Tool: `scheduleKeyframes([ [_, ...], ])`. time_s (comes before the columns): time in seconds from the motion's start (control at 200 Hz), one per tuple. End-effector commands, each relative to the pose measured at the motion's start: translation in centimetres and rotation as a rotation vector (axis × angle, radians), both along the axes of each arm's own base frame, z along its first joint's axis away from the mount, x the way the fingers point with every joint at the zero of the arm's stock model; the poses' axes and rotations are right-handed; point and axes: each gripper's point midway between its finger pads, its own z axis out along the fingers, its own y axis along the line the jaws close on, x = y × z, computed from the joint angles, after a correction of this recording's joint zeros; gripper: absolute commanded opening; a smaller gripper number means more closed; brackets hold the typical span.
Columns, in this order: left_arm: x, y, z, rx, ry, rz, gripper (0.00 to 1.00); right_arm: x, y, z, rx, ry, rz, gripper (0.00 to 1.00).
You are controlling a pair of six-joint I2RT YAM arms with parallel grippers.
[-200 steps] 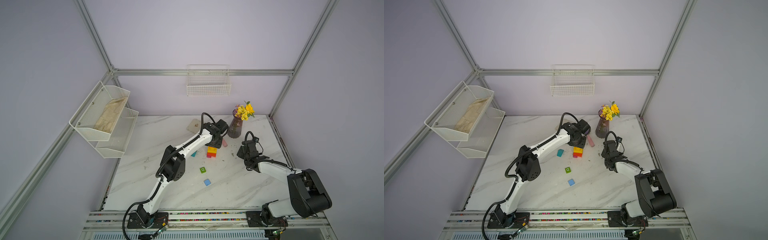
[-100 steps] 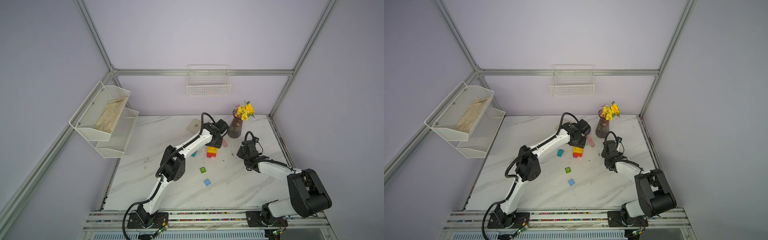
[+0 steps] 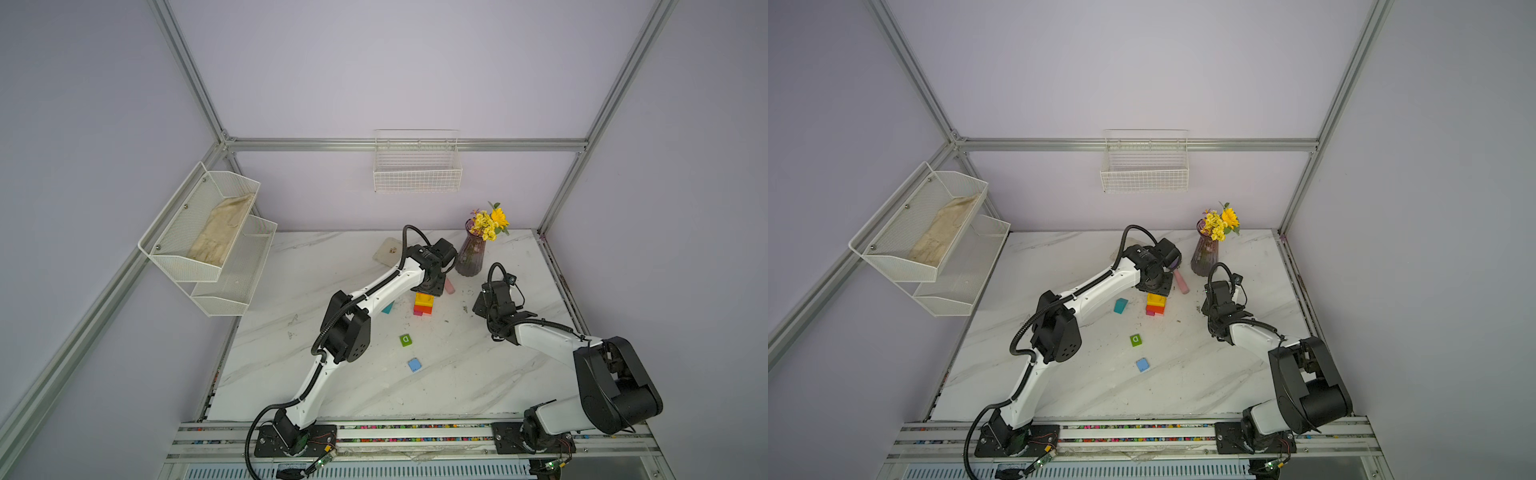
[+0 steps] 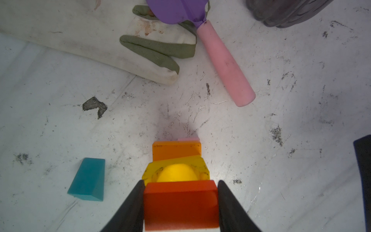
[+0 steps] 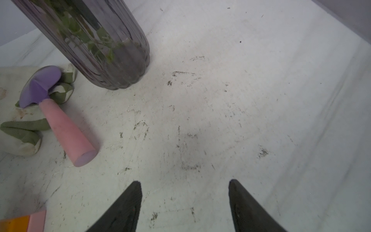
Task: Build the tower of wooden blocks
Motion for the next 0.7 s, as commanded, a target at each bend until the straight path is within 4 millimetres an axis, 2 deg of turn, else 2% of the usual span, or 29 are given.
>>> scheduleKeyframes([
  [0.0,0.5,-0.3,0.7,-0.035,-0.015,0.017,0.50,0.5,0.1,0.6,-0.023,-0.006,-0.007,0.71],
  [0.245,0.1,0.0,0.5,-0.037,-0.001,0.035,0.57,0.5,0.2,0.6,-0.025,-0.005,-0.004,0.71],
  [0.58,-0.1,0.1,0.6,-0.035,0.000,0.040,0.58,0.5,0.2,0.6,-0.031,-0.006,-0.004,0.71],
  [0.695,-0.1,0.2,1.6,-0.046,-0.013,0.038,0.59,0.4,0.2,0.6,-0.033,-0.006,-0.005,0.71],
])
